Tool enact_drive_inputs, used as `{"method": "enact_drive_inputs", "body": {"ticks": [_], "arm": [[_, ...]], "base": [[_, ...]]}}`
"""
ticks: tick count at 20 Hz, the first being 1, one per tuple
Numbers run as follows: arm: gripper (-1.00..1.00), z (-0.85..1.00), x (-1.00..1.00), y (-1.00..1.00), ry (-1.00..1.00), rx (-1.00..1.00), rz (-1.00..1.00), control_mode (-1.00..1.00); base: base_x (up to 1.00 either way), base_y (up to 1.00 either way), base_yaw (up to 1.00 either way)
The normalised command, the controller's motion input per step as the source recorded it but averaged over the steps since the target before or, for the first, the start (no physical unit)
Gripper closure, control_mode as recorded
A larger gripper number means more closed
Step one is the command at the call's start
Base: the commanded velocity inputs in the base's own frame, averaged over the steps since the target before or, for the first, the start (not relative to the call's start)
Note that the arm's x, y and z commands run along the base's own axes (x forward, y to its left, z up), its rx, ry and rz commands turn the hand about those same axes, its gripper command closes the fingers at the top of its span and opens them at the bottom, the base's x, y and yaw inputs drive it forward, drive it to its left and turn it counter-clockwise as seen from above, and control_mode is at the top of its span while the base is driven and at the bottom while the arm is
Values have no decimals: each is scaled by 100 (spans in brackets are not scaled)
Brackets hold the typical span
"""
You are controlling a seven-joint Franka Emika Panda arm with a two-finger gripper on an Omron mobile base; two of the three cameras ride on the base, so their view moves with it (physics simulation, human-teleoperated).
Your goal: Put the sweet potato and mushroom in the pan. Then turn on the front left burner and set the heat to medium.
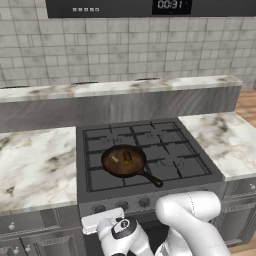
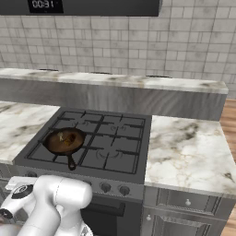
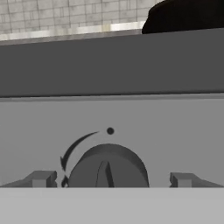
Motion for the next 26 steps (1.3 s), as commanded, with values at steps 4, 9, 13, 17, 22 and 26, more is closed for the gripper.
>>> {"method": "enact_drive_inputs", "body": {"ticks": [4, 9, 13, 17, 22, 26], "arm": [[100, 0, 0, 0, 0, 0, 0, -100], [100, 0, 0, 0, 0, 0, 0, -100], [100, 0, -1, 0, -2, 0, 0, -100], [100, 4, 0, 1, 0, 0, 0, -100], [100, 0, 0, 17, 0, -14, 0, -100], [100, 0, 0, 18, 0, -24, -1, -100]], "base": [[0, 0, 0], [0, 0, 0], [0, 0, 0], [0, 0, 0], [0, 0, 0], [0, 0, 0]]}}
